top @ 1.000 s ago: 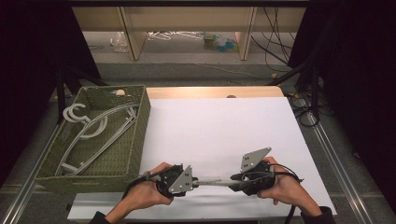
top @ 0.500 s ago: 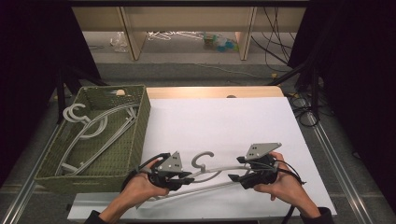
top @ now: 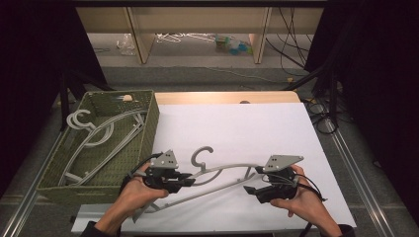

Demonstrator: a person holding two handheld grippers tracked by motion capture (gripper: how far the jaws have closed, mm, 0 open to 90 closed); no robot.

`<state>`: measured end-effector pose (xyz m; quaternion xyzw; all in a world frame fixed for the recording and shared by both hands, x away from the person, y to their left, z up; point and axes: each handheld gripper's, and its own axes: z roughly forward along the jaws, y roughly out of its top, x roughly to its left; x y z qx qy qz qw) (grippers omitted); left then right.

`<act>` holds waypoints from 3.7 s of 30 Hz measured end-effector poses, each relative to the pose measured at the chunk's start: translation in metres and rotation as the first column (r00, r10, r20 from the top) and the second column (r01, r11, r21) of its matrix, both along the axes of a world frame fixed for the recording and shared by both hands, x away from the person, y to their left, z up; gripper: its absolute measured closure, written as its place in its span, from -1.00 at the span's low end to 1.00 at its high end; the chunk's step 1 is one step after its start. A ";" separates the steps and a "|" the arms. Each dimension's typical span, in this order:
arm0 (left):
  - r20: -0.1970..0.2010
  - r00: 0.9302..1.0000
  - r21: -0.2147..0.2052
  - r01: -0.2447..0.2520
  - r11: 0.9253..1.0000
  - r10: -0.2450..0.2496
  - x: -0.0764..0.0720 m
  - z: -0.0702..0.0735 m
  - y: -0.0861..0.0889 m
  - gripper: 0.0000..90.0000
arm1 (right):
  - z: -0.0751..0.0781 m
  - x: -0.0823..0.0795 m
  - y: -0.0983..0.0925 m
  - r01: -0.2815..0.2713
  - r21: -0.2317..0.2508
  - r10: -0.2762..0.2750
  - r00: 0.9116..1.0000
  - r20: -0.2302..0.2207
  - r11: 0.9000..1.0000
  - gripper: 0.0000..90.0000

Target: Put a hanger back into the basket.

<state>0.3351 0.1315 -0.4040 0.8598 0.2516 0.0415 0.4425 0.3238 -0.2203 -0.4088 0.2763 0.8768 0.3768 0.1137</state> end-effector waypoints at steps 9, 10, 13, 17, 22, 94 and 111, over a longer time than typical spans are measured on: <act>-0.005 0.998 -0.032 -0.058 0.998 0.058 0.003 0.010 0.018 0.75 | -0.007 -0.005 -0.003 -0.002 -0.007 0.002 1.000 -0.011 1.000 -0.40; -0.011 0.998 -0.042 -0.066 0.997 0.065 0.003 0.011 0.020 0.75 | -0.007 -0.006 -0.003 0.003 -0.007 -0.003 1.000 -0.016 1.000 -0.40; -0.012 0.997 -0.066 -0.077 0.995 0.076 0.002 0.015 0.026 0.75 | -0.009 -0.008 -0.004 -0.001 -0.008 0.001 1.000 -0.020 1.000 -0.40; -0.010 0.995 -0.100 -0.104 0.990 0.103 0.001 0.024 0.038 0.75 | -0.011 -0.010 -0.006 0.001 -0.011 -0.001 1.000 -0.023 1.000 -0.40; 0.003 0.992 -0.134 -0.126 0.983 0.128 -0.001 0.035 0.054 0.75 | -0.013 -0.012 -0.009 0.006 -0.005 -0.006 0.999 -0.031 1.000 -0.40; 0.021 0.837 -0.028 -0.546 0.837 0.546 0.075 0.074 0.260 0.75 | -0.018 -0.015 -0.014 -0.008 0.022 0.009 0.999 -0.054 1.000 -0.40; -0.042 0.854 0.102 -0.513 0.852 0.519 0.097 0.034 0.254 0.74 | -0.018 -0.014 -0.014 -0.010 0.022 0.011 0.998 -0.059 1.000 -0.40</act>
